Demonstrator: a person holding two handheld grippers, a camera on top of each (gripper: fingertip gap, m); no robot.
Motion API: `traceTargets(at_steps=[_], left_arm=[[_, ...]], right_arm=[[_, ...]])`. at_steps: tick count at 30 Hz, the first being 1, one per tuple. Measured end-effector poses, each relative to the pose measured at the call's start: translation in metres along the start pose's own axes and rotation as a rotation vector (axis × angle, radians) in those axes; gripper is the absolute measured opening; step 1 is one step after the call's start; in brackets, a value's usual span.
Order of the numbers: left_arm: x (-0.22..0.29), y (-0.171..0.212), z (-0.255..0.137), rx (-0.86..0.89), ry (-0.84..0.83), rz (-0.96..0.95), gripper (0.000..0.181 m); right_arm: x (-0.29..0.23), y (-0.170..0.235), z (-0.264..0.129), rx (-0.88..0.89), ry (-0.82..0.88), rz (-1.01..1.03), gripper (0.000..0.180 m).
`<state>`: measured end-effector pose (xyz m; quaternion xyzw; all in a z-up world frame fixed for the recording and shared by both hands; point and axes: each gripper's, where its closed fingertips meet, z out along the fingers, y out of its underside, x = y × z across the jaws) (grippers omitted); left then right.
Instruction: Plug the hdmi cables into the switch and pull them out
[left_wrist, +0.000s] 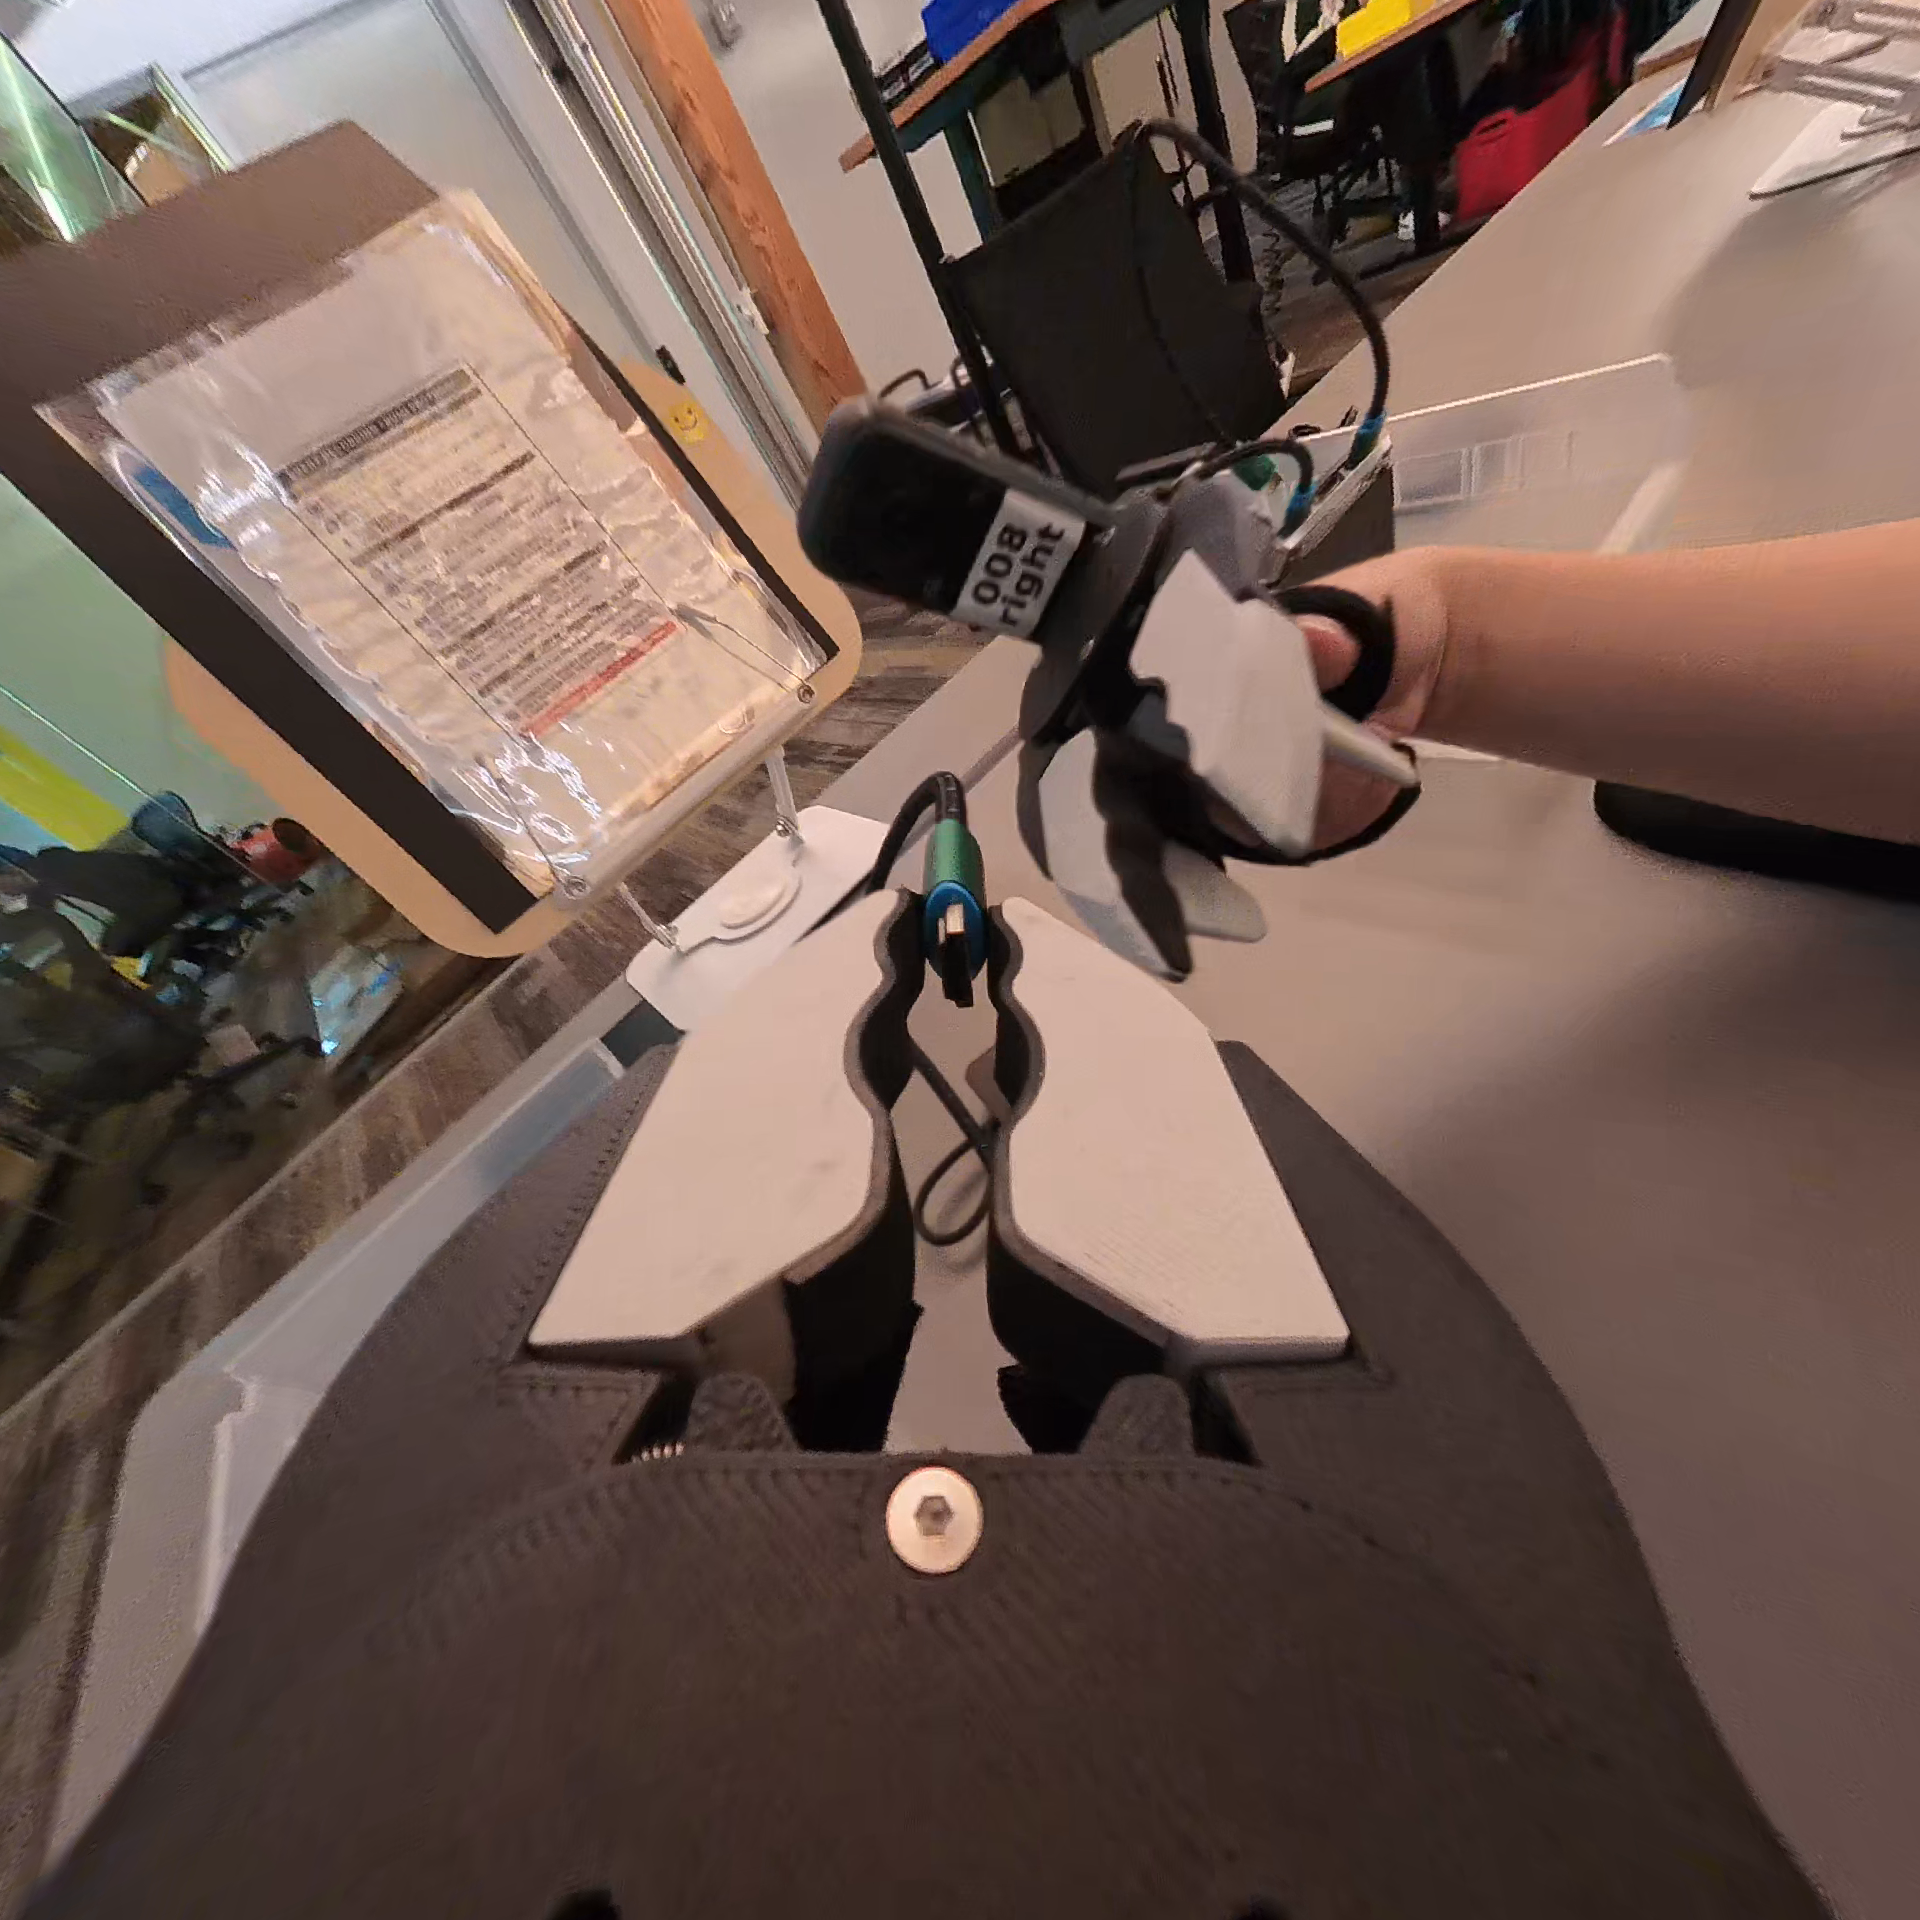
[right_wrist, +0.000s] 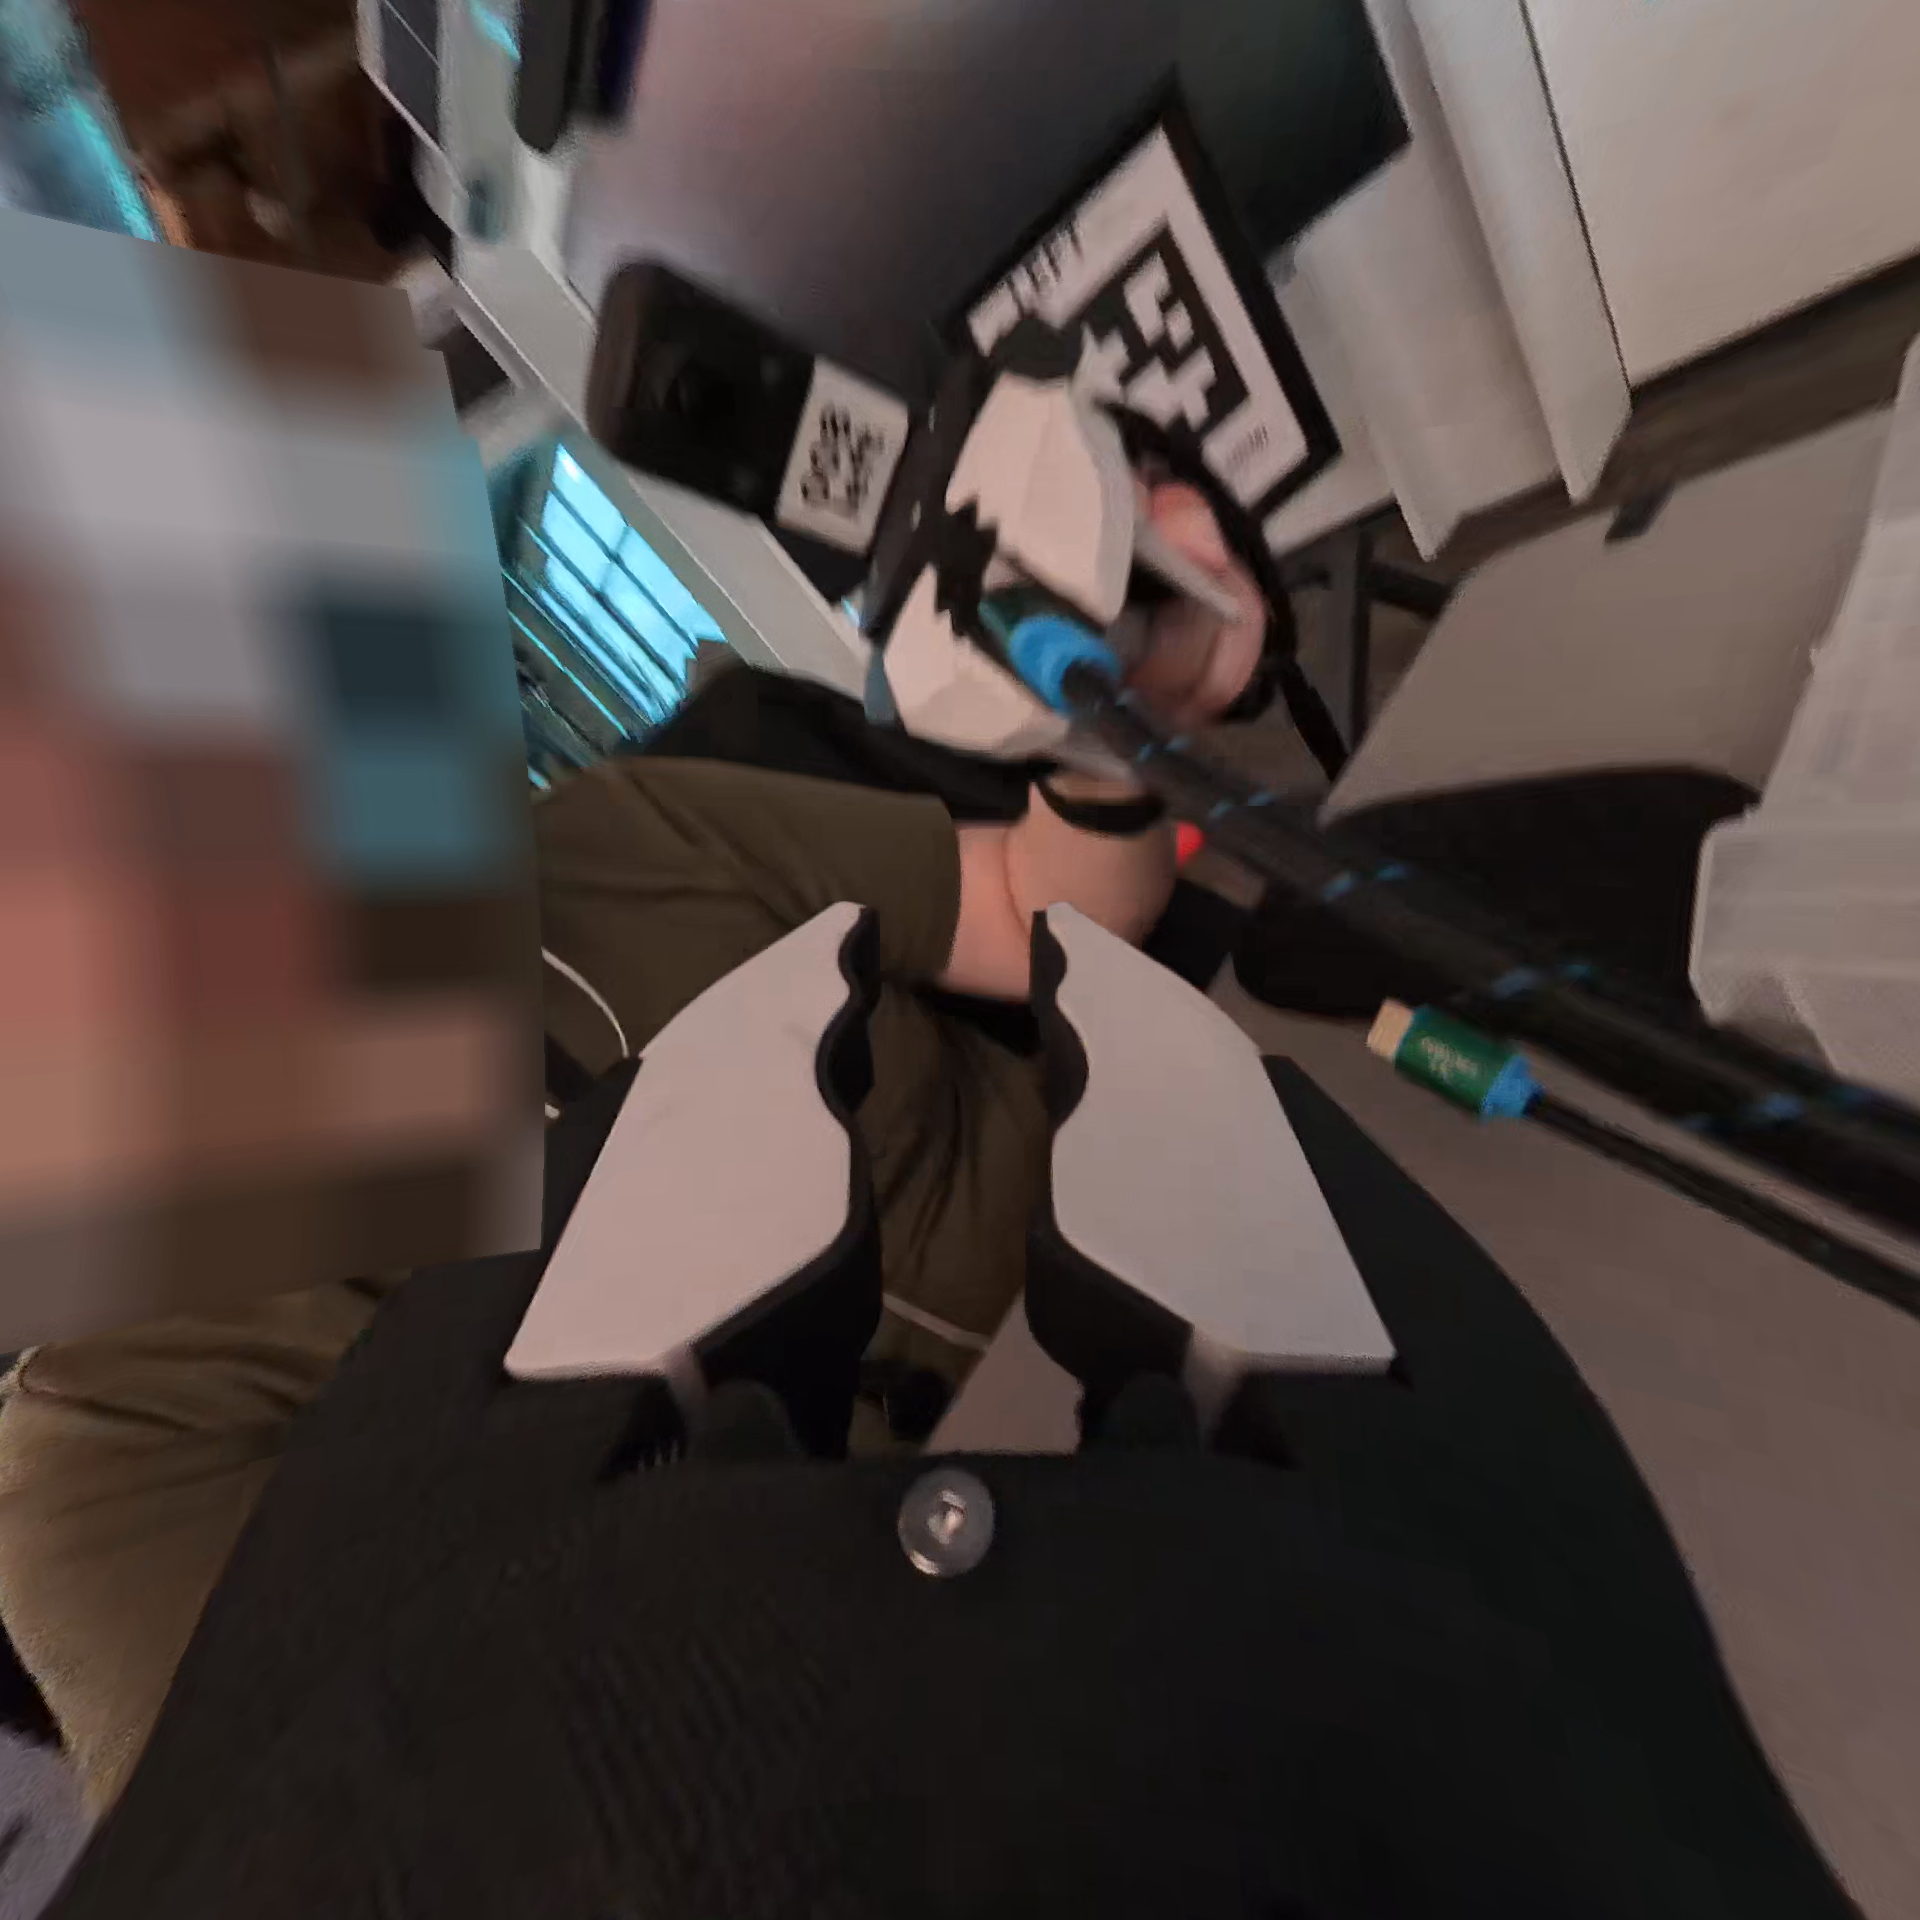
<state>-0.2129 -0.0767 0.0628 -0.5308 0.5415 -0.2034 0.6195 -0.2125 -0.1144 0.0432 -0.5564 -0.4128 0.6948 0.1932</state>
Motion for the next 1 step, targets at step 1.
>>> traceTargets(at_steps=[1], left_arm=[[-0.0002, -0.0013, -0.0018, 0.0, -0.006, 0.02, 0.01]], right_arm=[[0.0005, -0.0094, 0.0008, 0.06, -0.022, 0.012, 0.03]])
